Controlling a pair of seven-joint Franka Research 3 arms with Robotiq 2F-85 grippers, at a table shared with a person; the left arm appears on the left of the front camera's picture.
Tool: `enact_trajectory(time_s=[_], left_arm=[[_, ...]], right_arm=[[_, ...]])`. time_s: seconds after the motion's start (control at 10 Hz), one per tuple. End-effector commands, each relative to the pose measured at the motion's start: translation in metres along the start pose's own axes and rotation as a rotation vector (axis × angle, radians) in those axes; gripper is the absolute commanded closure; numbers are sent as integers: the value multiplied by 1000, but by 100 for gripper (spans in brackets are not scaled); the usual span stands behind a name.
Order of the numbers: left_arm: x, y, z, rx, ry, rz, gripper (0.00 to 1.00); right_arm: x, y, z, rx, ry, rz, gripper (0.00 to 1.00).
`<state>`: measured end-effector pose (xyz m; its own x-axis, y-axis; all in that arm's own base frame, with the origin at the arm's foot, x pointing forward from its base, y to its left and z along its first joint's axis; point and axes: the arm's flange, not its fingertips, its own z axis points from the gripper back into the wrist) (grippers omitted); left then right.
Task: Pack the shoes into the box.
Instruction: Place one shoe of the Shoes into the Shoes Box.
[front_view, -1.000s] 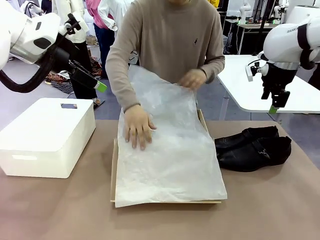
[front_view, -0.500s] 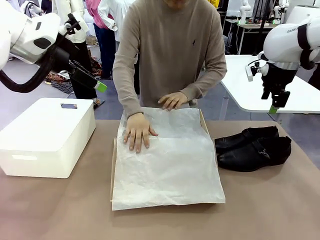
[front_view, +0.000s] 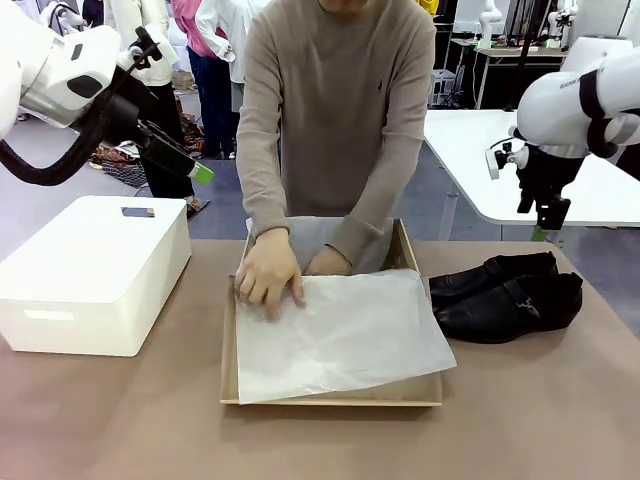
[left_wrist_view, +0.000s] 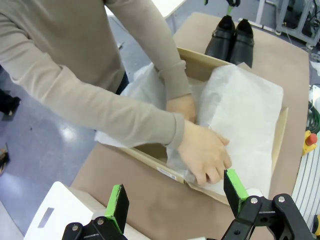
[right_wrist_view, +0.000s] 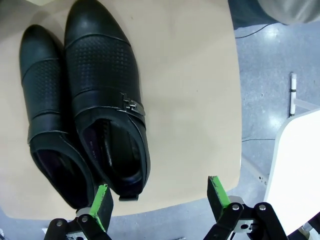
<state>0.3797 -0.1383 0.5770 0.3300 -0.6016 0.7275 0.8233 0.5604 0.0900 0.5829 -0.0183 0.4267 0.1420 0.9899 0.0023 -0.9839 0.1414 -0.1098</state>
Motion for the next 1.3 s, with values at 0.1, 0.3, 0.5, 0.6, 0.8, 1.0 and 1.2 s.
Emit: enact_trajectory(time_s=[0.1, 0.3, 0.5, 0.6, 0.8, 1.0, 1.2], left_arm=[[-1, 2, 1, -16, -11, -3, 0], [-1, 2, 1, -16, -11, -3, 0], [-1, 2, 1, -16, -11, -3, 0], [-1, 2, 1, -16, -11, -3, 0], [-1, 2, 1, -16, -11, -3, 0], [-1, 2, 1, -16, -11, -3, 0], [-1, 2, 1, -16, -11, -3, 0]], right_arm=[[-6, -7, -22, -3, -18, 8, 0], [-6, -13, -35, 8, -30, -8, 0], [-6, -18, -43, 19, -30, -21, 0], [-5, -21, -46, 20, -29, -23, 0], [-5, -28, -52, 20, -22, -36, 0], [-5, -31, -56, 25, -23, -35, 0], [-6, -30, -62, 52, -26, -36, 0]])
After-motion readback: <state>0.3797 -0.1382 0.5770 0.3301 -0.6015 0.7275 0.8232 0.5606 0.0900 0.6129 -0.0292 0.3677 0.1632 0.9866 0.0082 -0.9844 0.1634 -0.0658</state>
